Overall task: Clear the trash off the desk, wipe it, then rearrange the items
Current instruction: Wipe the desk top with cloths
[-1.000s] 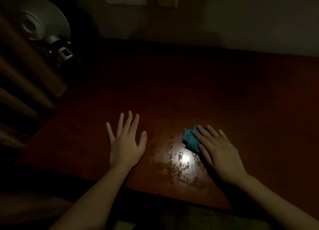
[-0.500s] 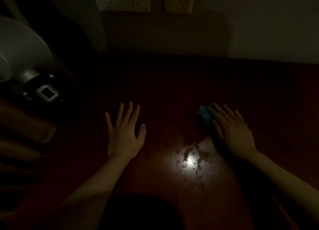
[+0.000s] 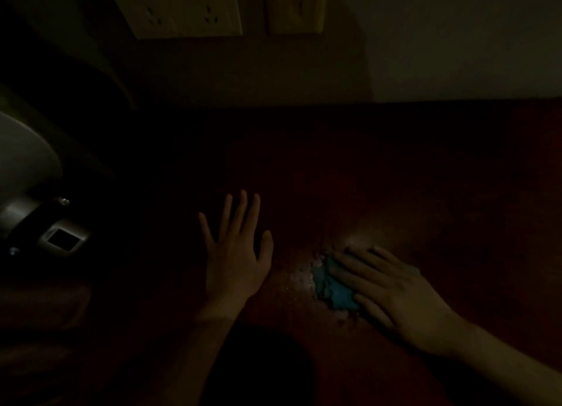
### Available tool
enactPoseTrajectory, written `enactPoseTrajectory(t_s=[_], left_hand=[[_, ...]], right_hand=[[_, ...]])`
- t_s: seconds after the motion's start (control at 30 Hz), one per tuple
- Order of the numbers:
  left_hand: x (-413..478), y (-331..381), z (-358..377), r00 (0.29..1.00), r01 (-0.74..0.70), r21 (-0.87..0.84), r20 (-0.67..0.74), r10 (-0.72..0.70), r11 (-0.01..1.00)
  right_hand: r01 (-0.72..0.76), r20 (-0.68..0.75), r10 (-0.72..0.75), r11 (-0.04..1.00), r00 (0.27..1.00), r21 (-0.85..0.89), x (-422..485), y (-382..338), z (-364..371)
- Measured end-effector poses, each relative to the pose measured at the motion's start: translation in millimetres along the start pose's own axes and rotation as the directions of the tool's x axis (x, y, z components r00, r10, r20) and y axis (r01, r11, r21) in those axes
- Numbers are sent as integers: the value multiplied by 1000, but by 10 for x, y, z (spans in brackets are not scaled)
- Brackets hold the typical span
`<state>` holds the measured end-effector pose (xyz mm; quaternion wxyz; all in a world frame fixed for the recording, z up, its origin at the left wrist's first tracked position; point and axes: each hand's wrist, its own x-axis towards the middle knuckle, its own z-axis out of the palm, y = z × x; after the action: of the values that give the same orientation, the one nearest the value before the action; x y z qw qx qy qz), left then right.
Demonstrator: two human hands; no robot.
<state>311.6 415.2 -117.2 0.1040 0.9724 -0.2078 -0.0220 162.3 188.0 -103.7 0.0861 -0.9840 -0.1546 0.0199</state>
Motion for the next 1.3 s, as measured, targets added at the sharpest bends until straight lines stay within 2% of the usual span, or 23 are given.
enactPoseTrajectory(t_s=[0.07, 0.13, 0.2, 0.3, 0.43, 0.53, 0.6, 0.7, 0.77, 0.9, 1.0, 1.17, 1.3], left_hand=[[22, 10, -2, 1000, 1, -3, -21, -1, 1000], [29, 14, -1, 999, -5, 9, -42, 5, 1000], [-19, 18, -2, 997, -15, 14, -69, 16, 1000], [-232, 30, -6, 997, -6, 14, -80, 7, 1000], [-706, 67, -1, 996, -29, 7, -82, 29, 1000], [-1025, 95, 9, 995, -13, 11, -98, 14, 1000], [-1206, 128, 17, 994, -24, 3, -108, 24, 1000], [-1373, 151, 16, 993, -12, 6, -121, 13, 1000], [-1503, 187, 19, 991, -3, 9, -137, 4, 1000], [-1771, 237, 38, 990, -7, -6, -141, 6, 1000], [-1944, 237, 40, 987, 34, -8, -156, -35, 999], [-2354, 280, 44, 988, 69, -22, -135, -72, 997], [-2487, 266, 31, 983, 123, -16, -138, -124, 992]], right_hand=[[-125, -13, 125, 992, 992, 11, 117, 124, -28], [-305, -65, 307, 952, 950, 36, 363, 165, -14], [-392, -93, 393, 920, 915, 28, 512, 79, 54], [-276, -76, 274, 961, 959, -25, 335, -211, 117], [-78, 39, 78, 997, 996, -7, -363, -560, 125], [-89, 46, 90, 996, 995, -16, -861, -594, 105], [-186, 13, 186, 983, 983, -1, -985, -548, 103], [-374, -67, 374, 927, 925, 13, -827, -632, 142], [-417, -105, 415, 909, 904, 3, -728, -773, 208], [-223, -99, 219, 974, 971, -37, -850, -1019, 281], [-118, -66, 115, 992, 991, -41, -1124, -1213, 300], [-52, -53, 51, 998, 997, -30, -1554, -1341, 327], [-55, -10, 55, 998, 998, -15, -1879, -1303, 317]])
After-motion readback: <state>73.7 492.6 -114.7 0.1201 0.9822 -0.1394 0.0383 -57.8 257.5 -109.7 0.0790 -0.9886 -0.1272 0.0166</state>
